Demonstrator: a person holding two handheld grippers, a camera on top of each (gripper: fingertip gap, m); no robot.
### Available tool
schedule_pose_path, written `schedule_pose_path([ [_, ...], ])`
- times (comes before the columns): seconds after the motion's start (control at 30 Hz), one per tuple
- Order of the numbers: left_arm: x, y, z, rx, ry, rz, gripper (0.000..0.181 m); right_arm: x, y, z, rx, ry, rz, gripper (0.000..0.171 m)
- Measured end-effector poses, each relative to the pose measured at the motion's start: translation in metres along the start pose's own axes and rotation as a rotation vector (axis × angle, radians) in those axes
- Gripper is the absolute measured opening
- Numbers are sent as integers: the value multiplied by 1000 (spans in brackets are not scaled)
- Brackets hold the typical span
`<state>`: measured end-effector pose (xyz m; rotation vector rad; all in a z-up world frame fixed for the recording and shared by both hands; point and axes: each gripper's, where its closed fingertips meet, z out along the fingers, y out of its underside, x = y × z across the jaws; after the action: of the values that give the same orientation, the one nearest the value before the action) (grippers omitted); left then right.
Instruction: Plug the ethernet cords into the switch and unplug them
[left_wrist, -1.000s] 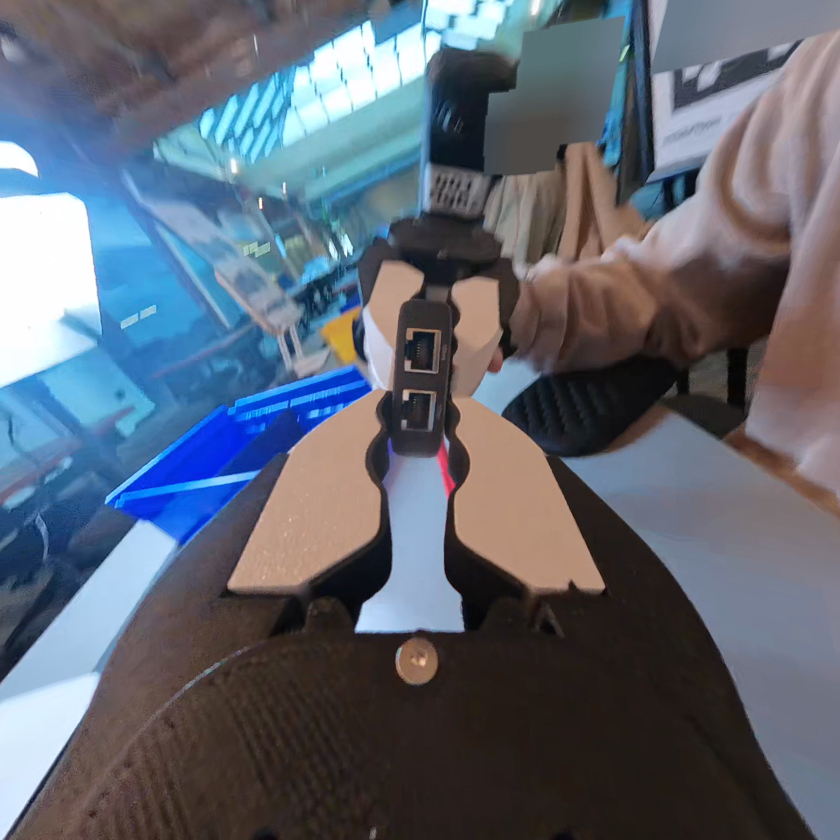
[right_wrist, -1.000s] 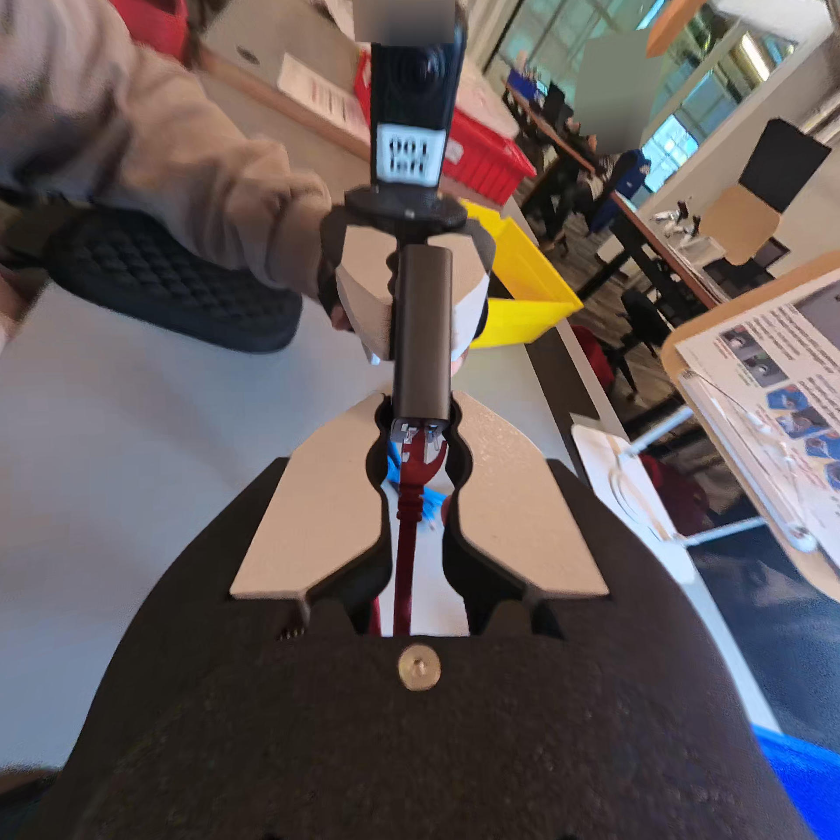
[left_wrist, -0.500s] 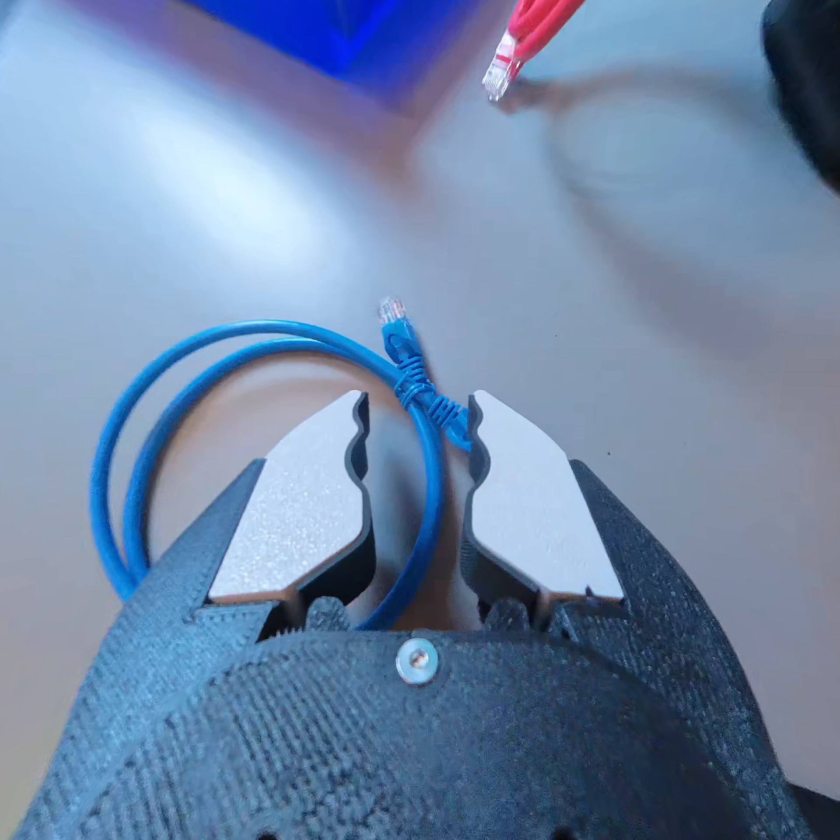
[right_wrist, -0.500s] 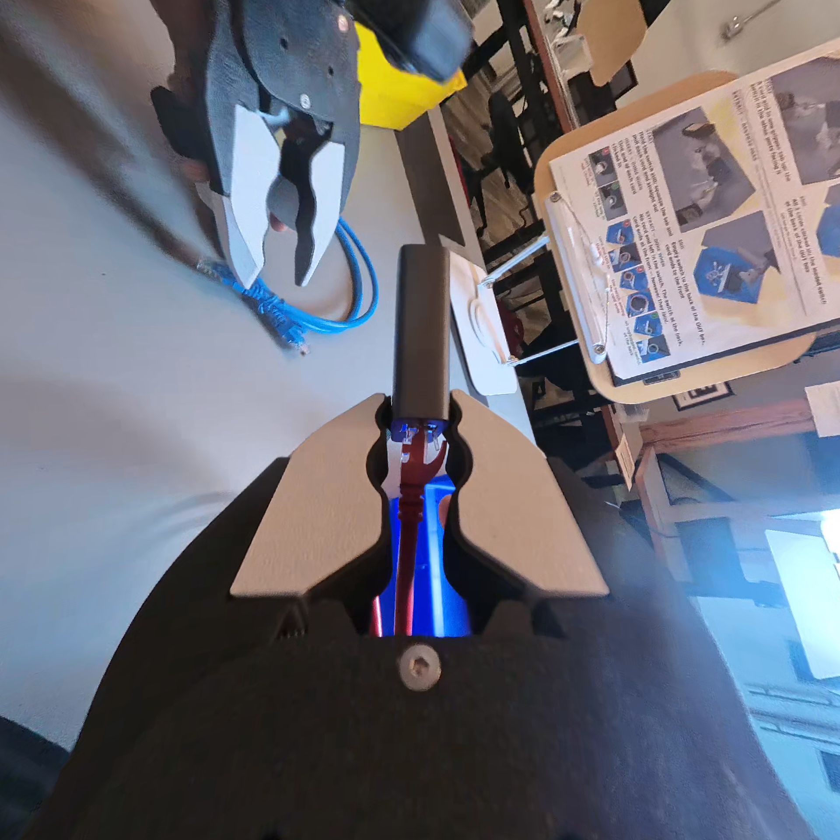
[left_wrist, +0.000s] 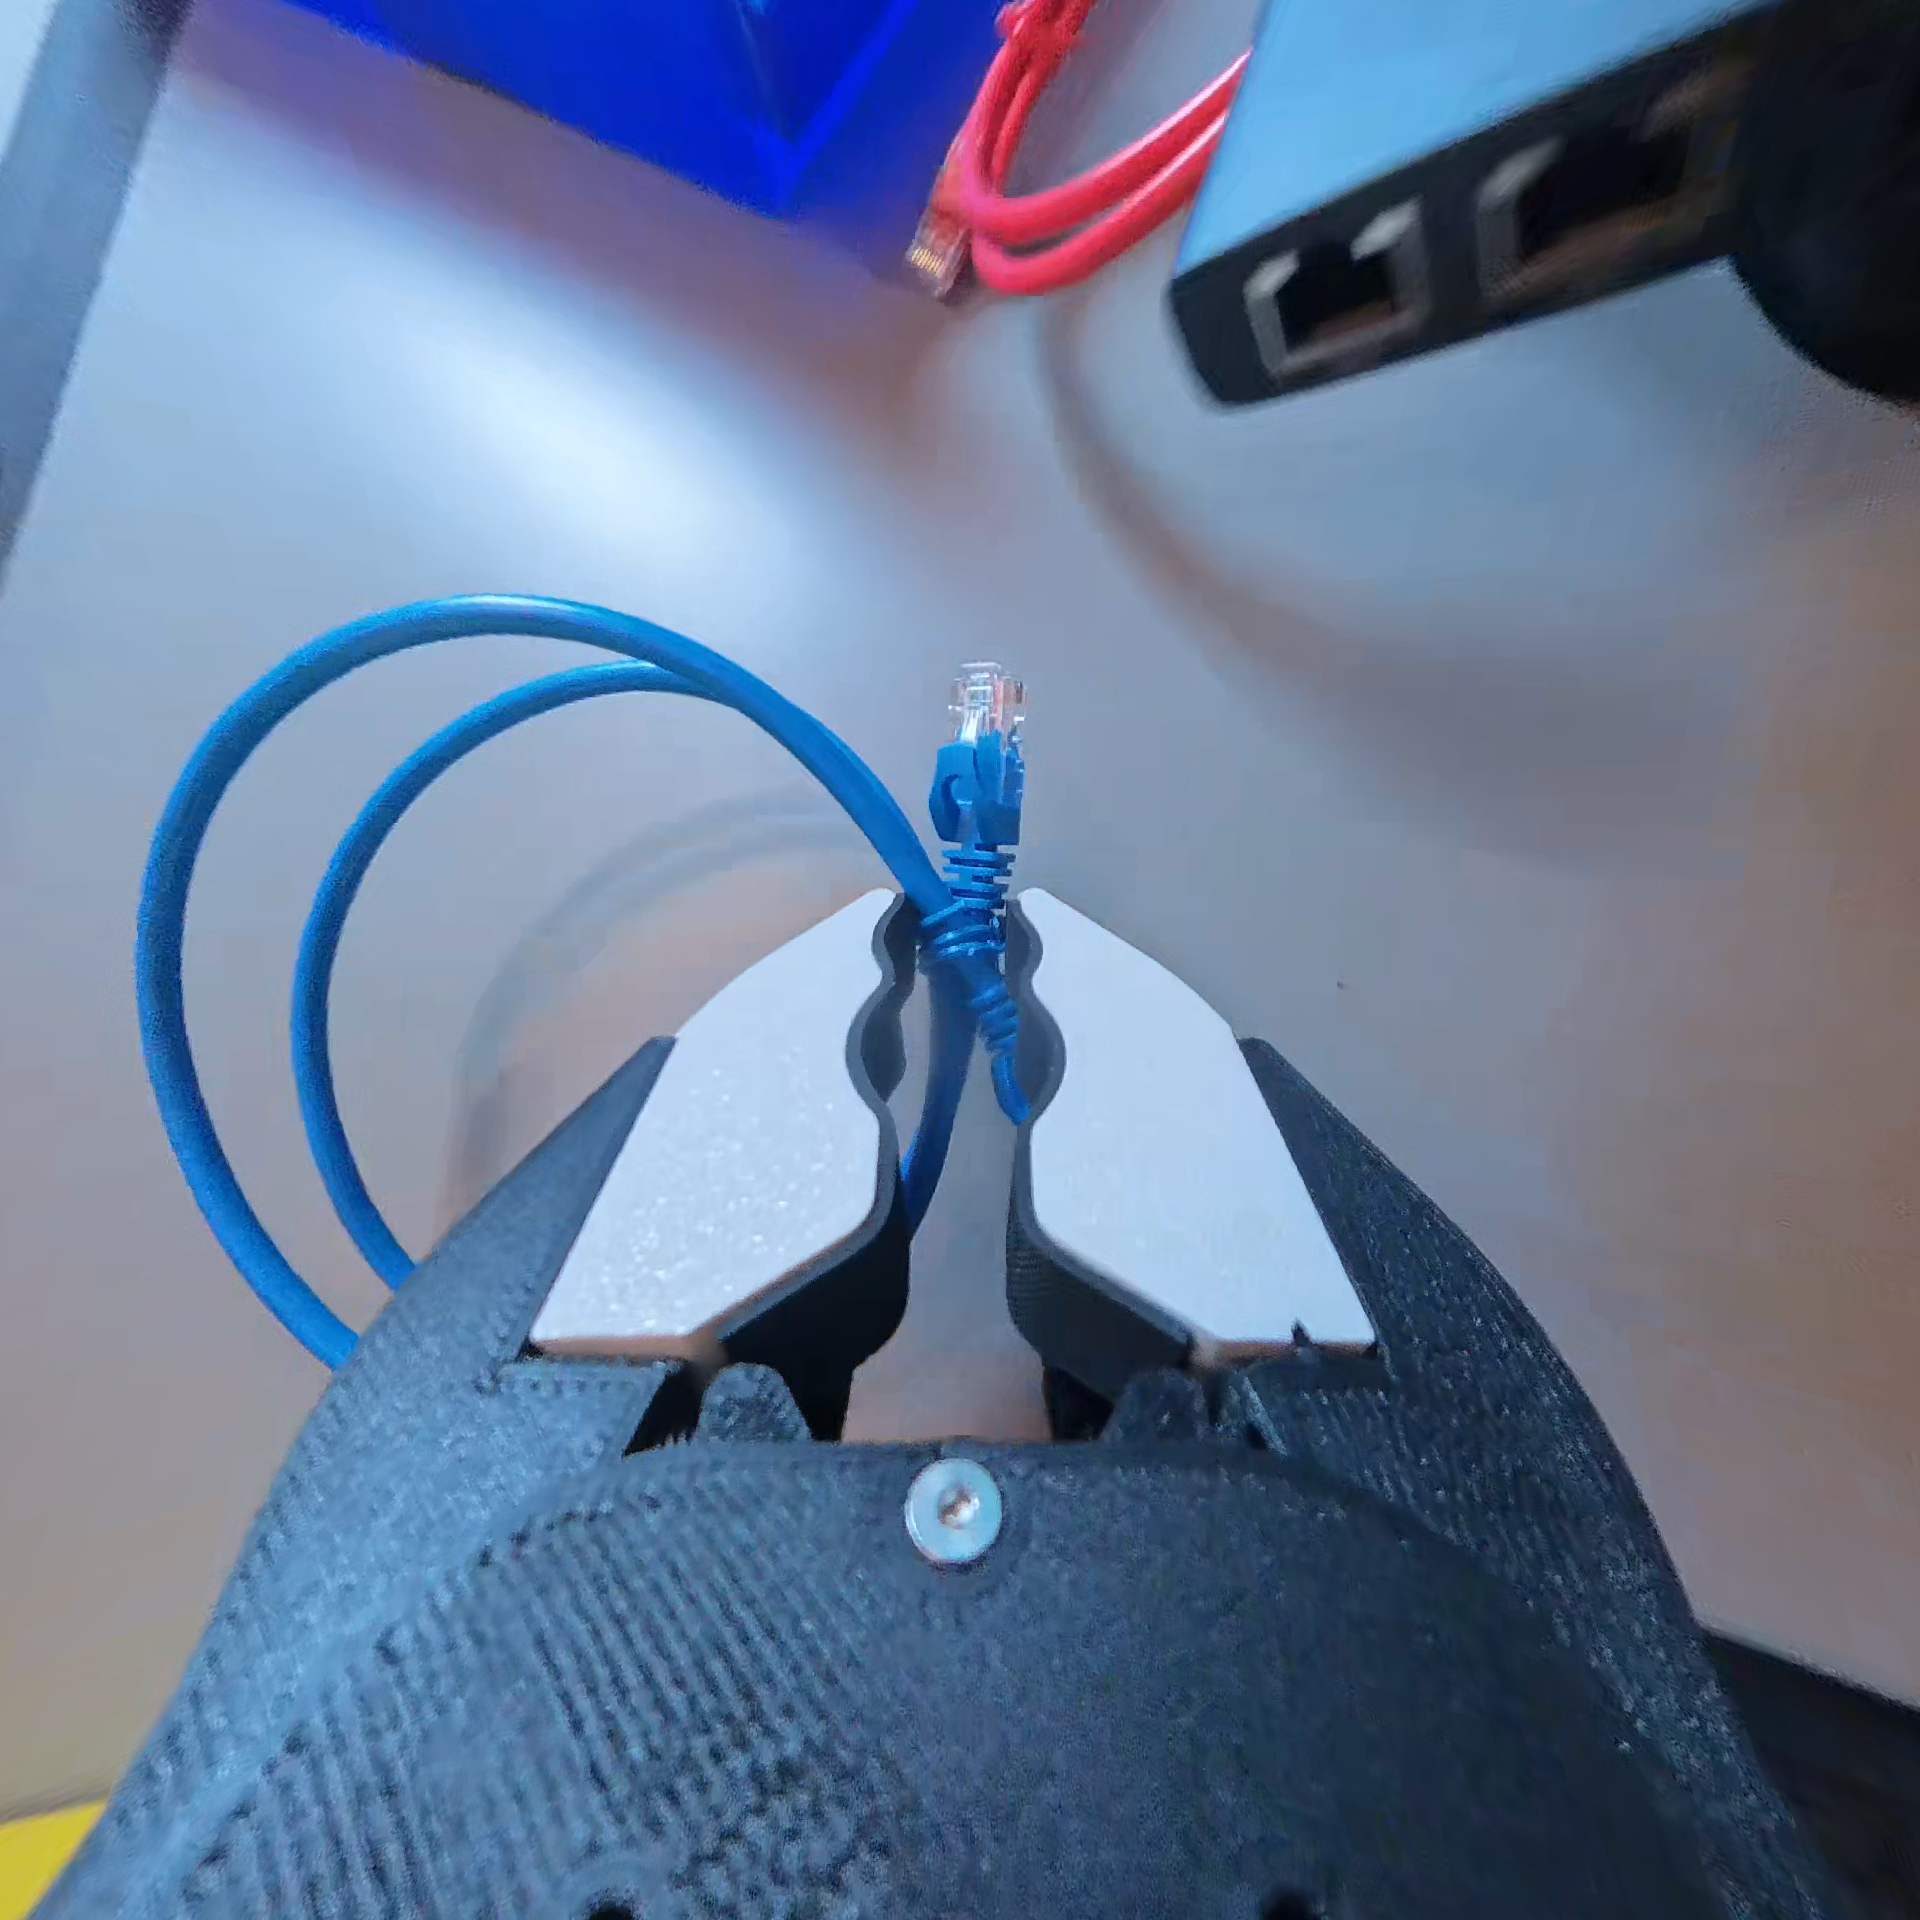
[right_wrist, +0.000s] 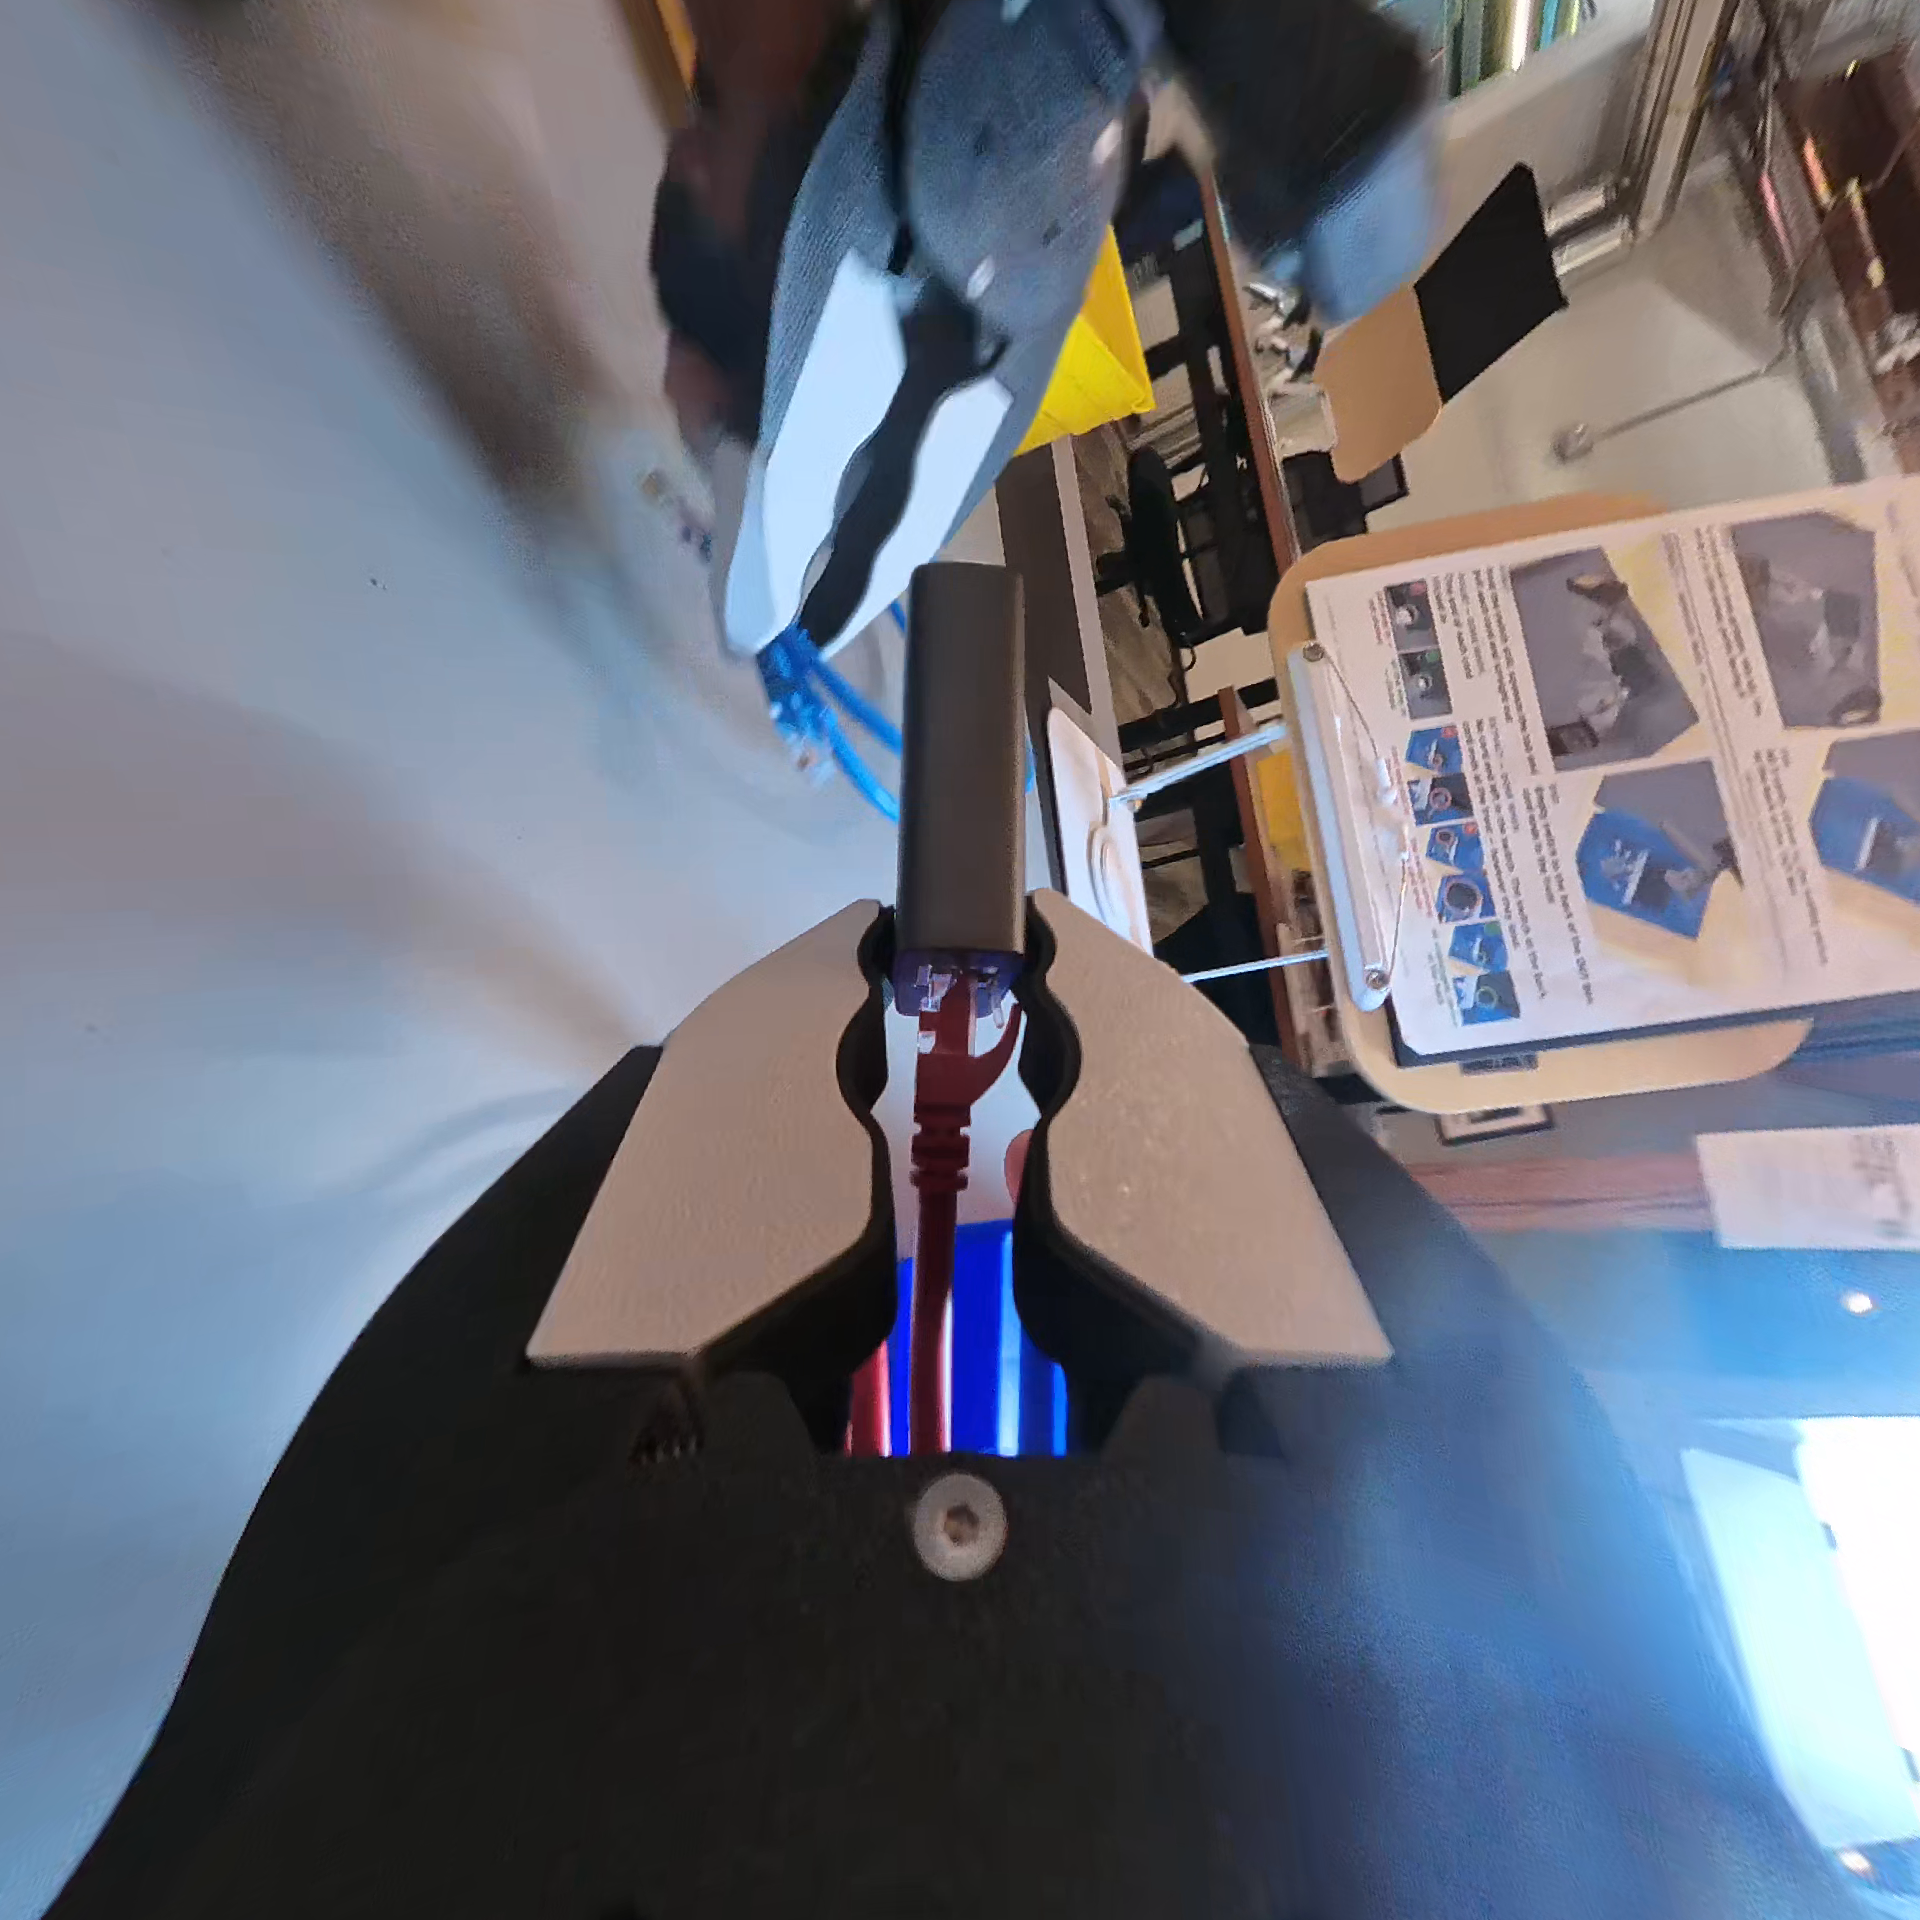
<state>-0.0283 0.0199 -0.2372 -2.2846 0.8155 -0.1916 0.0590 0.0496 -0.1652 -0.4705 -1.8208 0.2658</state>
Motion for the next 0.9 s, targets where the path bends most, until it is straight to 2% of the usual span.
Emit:
schedule_pose_path([
  [0.1,11,-12,-30,19,10,50,16,-7,-1,7,24,7,-61,22],
  [0.2,27,-19,-44,-2,32,101,16,-13,-5,10,50,4,-89,22],
  [0.7,49,-1,-38,-143,128,132,16,-41,-27,18,78,-19,-258,21],
  [0.9,58,-7,-43,-74,192,147,15,-43,-32,14,112,-31,-235,21],
])
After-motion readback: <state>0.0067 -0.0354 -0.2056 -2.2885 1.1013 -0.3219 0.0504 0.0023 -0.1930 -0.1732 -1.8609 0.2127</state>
